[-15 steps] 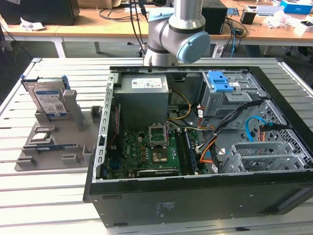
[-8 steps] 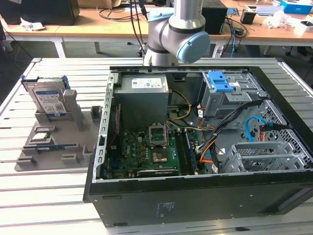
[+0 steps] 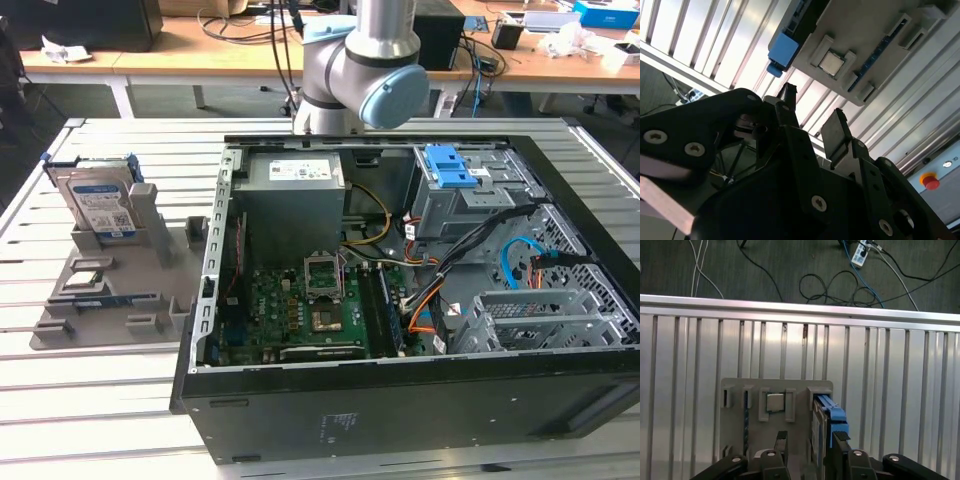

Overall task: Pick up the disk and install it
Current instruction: 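Pick up the disk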

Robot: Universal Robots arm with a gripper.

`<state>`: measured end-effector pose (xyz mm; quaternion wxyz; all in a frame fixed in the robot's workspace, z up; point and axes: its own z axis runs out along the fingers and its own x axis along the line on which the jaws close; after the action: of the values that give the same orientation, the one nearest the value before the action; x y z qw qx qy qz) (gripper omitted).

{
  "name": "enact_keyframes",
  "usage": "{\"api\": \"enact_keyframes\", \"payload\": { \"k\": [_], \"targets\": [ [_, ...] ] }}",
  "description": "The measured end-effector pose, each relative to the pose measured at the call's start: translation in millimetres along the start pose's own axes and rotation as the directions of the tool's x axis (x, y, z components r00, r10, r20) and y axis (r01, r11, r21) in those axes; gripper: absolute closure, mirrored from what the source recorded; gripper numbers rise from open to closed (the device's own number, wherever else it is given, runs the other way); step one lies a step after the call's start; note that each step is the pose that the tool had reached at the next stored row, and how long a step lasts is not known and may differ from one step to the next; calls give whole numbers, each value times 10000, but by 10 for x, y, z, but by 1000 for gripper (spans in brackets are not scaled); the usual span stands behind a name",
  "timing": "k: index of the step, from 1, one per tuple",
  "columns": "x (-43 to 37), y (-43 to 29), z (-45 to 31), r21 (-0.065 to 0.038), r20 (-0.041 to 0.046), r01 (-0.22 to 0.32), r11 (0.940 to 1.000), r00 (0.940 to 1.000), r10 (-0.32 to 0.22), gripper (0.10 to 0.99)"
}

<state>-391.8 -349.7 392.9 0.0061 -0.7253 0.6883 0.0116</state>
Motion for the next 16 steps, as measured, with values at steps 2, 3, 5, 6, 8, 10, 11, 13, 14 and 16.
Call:
{"api": "enact_keyframes", "payload": {
  "k": [2,3,5,6,8,10,11,13,14,16],
  "targets": [
    [-28,-31,1,0,-4,0,10000,10000,0,604],
    [-53,-56,0,-2,-11,0,10000,10000,0,604],
    [-83,-87,1,-1,-17,0,10000,10000,0,604],
    [-100,-106,2,-1,-21,0,10000,10000,0,604],
    [-124,-134,1,-3,-26,0,10000,10000,0,604],
    [-148,-161,2,-3,-31,0,10000,10000,0,604],
    [-162,-178,3,-2,-34,0,10000,10000,0,604],
    [-181,-199,3,-2,-38,0,10000,10000,0,604],
    [-194,-214,3,-2,-41,0,10000,10000,0,604],
    [-235,-260,3,-4,-49,0,10000,10000,0,604]
  ]
}}
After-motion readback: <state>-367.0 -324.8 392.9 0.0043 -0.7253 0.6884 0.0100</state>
